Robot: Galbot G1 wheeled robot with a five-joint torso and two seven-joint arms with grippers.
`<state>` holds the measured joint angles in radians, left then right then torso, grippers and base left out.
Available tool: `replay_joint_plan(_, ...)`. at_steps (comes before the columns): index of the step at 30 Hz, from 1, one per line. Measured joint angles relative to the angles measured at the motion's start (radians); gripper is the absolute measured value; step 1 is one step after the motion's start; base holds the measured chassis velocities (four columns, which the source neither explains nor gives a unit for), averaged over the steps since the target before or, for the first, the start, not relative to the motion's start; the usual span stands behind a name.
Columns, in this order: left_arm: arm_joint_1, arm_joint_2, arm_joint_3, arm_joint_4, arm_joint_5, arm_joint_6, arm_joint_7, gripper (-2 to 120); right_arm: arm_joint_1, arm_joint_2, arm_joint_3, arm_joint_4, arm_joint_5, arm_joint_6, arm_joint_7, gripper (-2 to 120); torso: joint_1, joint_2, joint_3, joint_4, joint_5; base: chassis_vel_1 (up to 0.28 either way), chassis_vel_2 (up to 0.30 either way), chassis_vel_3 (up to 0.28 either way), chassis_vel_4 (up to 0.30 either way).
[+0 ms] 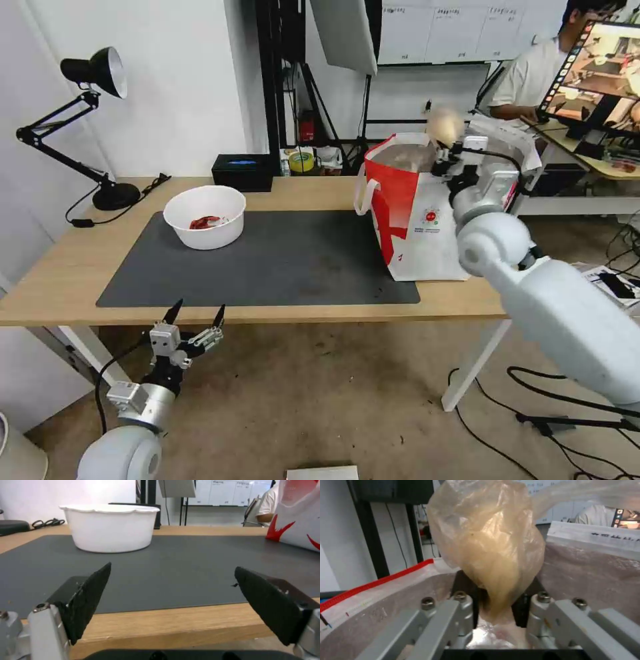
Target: Pick up the trash from the table and place it into the takeout bag.
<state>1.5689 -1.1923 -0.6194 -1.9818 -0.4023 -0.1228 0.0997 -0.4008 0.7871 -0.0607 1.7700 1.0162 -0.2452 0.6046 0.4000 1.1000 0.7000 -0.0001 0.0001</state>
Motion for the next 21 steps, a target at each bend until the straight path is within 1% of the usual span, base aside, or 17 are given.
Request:
replay_joint_plan(1,0.002,0.001,0.0,-0.002,0.0,0.001,0.0,100,0.002,-0.011,0.003,0.012,0.013,-0.017,0.002,28,0.0,0.0,0.0,0.0,0.0,0.0,0.0,0.0,0.0)
replay_joint_plan(2,0.002,0.001,0.0,-0.002,0.0,0.001,0.0,100,0.002,-0.011,0.003,0.012,0.013,-0.017,0.002,28,0.0,0.0,0.0,0.0,0.0,0.0,0.0,0.0,0.0)
replay_joint_plan(3,0.004,0.002,0.0,-0.004,0.0,0.001,0.0,100,0.004,-0.023,0.004,0.025,0.03,-0.037,0.002,36,0.0,0.0,0.0,0.0001,-0.0001,0.0,0.0,0.0,0.0)
replay_joint_plan(5,0.008,0.004,-0.001,-0.01,0.0,0.002,0.0,100,0.008,-0.036,0.004,0.043,0.045,-0.059,0.003,45,0.0,0.0,0.0,0.0001,0.0,0.0,0.0,0.0,0.0)
replay_joint_plan(6,0.008,0.004,-0.001,-0.01,0.0,0.002,0.0,100,0.008,-0.036,0.004,0.043,0.045,-0.059,0.003,45,0.0,0.0,0.0,0.0001,0.0,0.0,0.0,0.0,0.0)
replay_joint_plan(9,0.014,0.004,-0.002,-0.017,0.0,0.003,0.0,100,0.017,-0.048,-0.001,0.058,0.051,-0.085,0.01,59,0.0,0.0,0.0,0.0001,0.0,0.0,0.0,0.0,0.0)
replay_joint_plan(10,0.014,0.004,-0.002,-0.017,0.0,0.003,0.0,100,0.017,-0.048,-0.001,0.058,0.051,-0.085,0.01,59,0.0,0.0,0.0,0.0001,0.0,0.0,0.0,0.0,0.0)
replay_joint_plan(12,0.019,0.003,-0.003,-0.022,0.0,0.004,0.0,100,0.027,-0.061,-0.007,0.063,0.054,-0.118,0.023,70,0.0,0.0,0.0,0.0002,0.0,0.0,0.0,0.0,0.0)
replay_joint_plan(14,0.02,0.002,-0.004,-0.023,0.0,0.004,0.0,100,0.029,-0.063,-0.009,0.063,0.054,-0.127,0.025,72,0.0,0.0,0.0,0.0002,0.0,0.0,0.0,0.0,0.0)
replay_joint_plan(17,0.028,0.0,-0.007,-0.028,0.0,0.004,0.0,100,0.055,-0.086,-0.02,0.072,0.053,-0.214,0.029,89,0.0,0.0,0.0,0.0002,0.0,0.0,0.0,0.0,0.0)
replay_joint_plan(18,0.028,0.0,-0.007,-0.028,0.0,0.004,0.0,100,0.055,-0.086,-0.02,0.072,0.053,-0.214,0.029,89,0.0,0.0,0.0,0.0002,0.0,0.0,0.0,0.0,0.0)
replay_joint_plan(19,0.029,-0.001,-0.008,-0.03,0.0,0.004,0.0,100,0.066,-0.093,-0.025,0.073,0.051,-0.24,0.027,95,0.0,0.0,0.0,0.0001,-0.0001,0.0,0.0,0.0,0.0)
replay_joint_plan(21,0.032,-0.003,-0.008,-0.036,0.0,0.004,0.0,100,0.092,-0.103,-0.038,0.069,0.046,-0.265,0.016,99,0.0,0.0,0.0,0.0002,-0.0001,0.0,0.0,0.0,0.0)
